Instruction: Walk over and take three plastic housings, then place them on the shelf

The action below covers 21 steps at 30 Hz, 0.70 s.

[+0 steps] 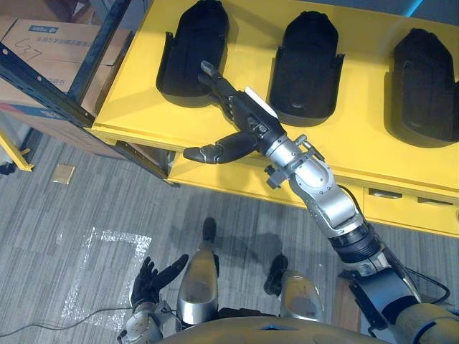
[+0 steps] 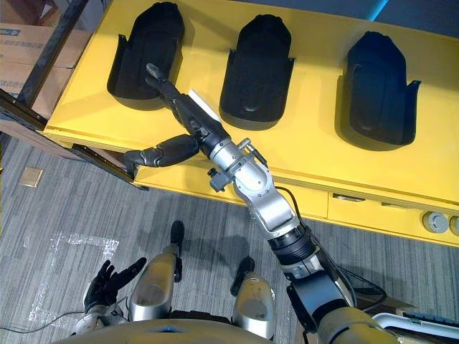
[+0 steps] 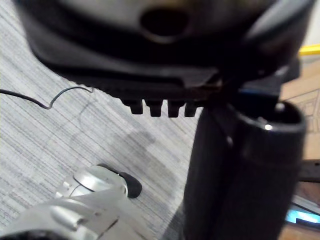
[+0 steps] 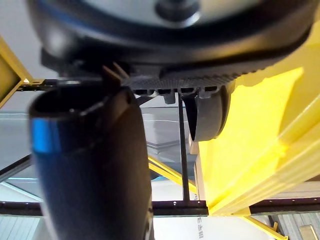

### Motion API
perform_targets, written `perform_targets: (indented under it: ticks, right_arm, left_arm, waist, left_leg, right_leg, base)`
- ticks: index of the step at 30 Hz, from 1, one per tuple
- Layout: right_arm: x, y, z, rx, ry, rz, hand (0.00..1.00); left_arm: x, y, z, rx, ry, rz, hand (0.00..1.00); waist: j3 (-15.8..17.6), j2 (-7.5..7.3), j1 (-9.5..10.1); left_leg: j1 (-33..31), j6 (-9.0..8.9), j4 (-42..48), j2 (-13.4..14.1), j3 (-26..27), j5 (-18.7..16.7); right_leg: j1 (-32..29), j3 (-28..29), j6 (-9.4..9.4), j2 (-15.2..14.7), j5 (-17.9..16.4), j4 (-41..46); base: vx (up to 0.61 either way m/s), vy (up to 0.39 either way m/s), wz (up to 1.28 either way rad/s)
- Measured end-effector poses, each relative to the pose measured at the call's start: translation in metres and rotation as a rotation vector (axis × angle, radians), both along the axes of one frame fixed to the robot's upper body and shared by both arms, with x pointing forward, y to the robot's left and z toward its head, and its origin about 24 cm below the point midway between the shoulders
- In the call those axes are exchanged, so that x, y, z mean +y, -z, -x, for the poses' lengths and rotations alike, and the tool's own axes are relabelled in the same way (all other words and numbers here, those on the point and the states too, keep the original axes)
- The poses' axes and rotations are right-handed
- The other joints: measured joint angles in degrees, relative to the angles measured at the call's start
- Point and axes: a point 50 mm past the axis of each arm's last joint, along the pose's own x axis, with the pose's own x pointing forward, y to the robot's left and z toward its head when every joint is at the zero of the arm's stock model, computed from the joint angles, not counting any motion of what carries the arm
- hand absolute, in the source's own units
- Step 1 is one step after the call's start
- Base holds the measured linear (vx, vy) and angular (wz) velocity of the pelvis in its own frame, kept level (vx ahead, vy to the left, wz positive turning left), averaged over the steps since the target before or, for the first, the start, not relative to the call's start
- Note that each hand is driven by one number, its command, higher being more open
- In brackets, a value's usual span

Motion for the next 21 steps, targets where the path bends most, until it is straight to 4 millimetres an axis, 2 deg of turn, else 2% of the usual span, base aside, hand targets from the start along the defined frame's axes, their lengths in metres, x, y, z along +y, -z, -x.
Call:
perform_targets:
  ticks: [6, 11, 14, 16, 17, 18, 19, 21]
  right_arm:
    - [-0.001, -0.001, -0.001, -0.004, 0.035, -0.016, 1.00]
    - [-0.008, -0.005, 0.000, -0.030, 0.068, -0.048, 1.00]
    - [-0.034, -0.019, 0.010, -0.119, 0.145, -0.159, 1.00]
    - [-0.067, -0.037, 0.017, -0.225, 0.255, -0.244, 1.00]
    - [-0.076, -0.041, 0.020, -0.254, 0.289, -0.263, 1.00]
    - [-0.096, -0.049, 0.024, -0.310, 0.367, -0.289, 1.00]
    - [-0.106, -0.053, 0.027, -0.337, 0.407, -0.298, 1.00]
    - [-0.150, -0.057, 0.043, -0.407, 0.585, -0.307, 1.00]
  left_arm:
    - [0.000, 0.000, 0.000, 0.001, 0.007, -0.004, 1.00]
    - [0.000, 0.003, 0.004, 0.033, 0.044, -0.034, 1.00]
    - [0.002, 0.005, 0.008, 0.054, 0.059, -0.063, 1.00]
    - [0.008, 0.005, 0.011, 0.073, 0.044, -0.094, 1.00]
    - [0.010, 0.005, 0.012, 0.075, 0.033, -0.097, 1.00]
    - [0.013, 0.005, 0.013, 0.081, 0.014, -0.105, 1.00]
    - [0.014, 0.005, 0.013, 0.081, 0.007, -0.107, 1.00]
    - [0.022, 0.005, 0.016, 0.089, -0.034, -0.116, 1.00]
  waist:
    - [0.2, -0.32, 0.02]
    - [-0.6, -1.15, -0.10]
    - [-3.4, -2.95, -0.24]
    - [-5.5, -4.90, -0.87]
    - [-6.4, -5.43, -1.35]
    - [-7.7, -6.18, -2.31]
    - [-8.1, -6.39, -2.65]
    - [-10.9, -7.01, -3.77]
  left_leg:
    - [0.4, 0.01, -0.2, 0.0, 0.2, 0.0]
    - [4.8, -0.17, -4.4, 0.1, 2.7, 0.6]
    - [6.1, -0.33, -6.8, 0.1, 4.3, 1.3]
    - [8.3, -0.46, -7.5, -0.2, 6.2, 0.9]
    - [8.4, -0.41, -7.5, -0.4, 6.6, 0.7]
    - [9.4, -0.27, -7.5, -0.7, 7.7, 0.1]
    - [10.0, -0.28, -7.5, -0.8, 8.3, -0.3]
    - [12.1, -0.35, -7.6, -0.7, 11.2, -1.6]
  right_leg:
    - [0.3, 0.1, 0.06, 0.0, 0.1, -0.2]
    - [2.4, 1.8, 0.98, 0.5, 0.7, -2.9]
    - [3.3, 2.7, 1.35, 1.1, 2.5, -6.0]
    - [5.1, 4.3, 2.02, 1.0, 3.6, -8.9]
    - [5.3, 4.5, 2.23, 0.9, 3.8, -9.5]
    - [6.0, 5.4, 2.60, 0.6, 4.2, -10.2]
    - [6.4, 6.2, 2.86, 0.6, 4.6, -10.6]
    - [7.3, 8.8, 3.44, 0.6, 5.6, -12.0]
  base:
    - [0.00, -0.003, -0.01]
    - [0.03, -0.017, -0.20]
    - [0.11, -0.009, -0.21]
    - [0.13, 0.003, -0.36]
    - [0.11, 0.014, -0.31]
    - [0.08, 0.021, -0.28]
    - [0.09, 0.042, -0.47]
    - [0.06, 0.046, -0.60]
